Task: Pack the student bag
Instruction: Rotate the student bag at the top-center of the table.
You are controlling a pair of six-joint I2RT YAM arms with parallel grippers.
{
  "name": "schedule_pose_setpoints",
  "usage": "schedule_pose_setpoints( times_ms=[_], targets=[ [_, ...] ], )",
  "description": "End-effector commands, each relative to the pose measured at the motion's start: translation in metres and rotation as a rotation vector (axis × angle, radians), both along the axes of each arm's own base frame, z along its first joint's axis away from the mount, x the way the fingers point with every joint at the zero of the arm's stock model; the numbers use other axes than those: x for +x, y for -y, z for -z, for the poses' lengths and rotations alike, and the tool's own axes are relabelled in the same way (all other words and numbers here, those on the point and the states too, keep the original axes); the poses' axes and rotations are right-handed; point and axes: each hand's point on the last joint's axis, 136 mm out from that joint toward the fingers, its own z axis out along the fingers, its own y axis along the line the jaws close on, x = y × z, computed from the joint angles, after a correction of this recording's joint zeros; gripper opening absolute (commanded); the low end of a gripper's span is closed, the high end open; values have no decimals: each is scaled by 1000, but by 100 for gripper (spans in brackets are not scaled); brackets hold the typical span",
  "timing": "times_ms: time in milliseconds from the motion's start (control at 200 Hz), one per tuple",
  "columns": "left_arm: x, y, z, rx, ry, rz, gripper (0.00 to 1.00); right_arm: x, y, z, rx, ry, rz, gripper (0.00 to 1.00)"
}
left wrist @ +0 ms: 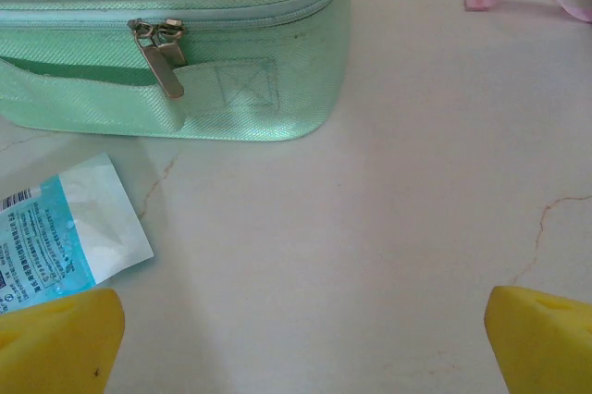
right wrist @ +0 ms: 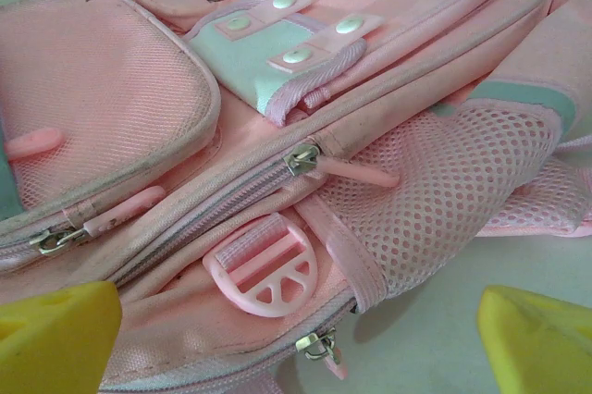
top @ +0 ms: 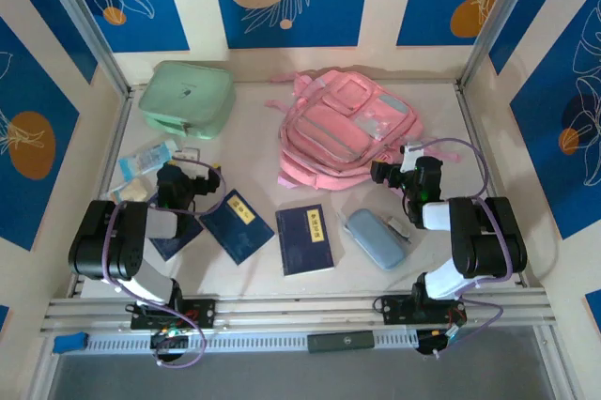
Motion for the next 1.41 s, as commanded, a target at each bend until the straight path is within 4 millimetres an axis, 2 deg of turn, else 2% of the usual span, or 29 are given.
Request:
schedule_pose_setpoints(
  times_ms=[0, 450, 1401],
  targets=[
    [5, 2, -6, -13, 18, 12, 100, 6, -2, -14, -7, 48, -21, 99],
    [3, 8, -7, -14, 29, 50, 100, 7, -2, -14, -7, 50, -20, 99],
    [4, 5, -8, -15, 25, 33, 100, 7, -2, -15, -1, 52, -22, 99]
  ],
)
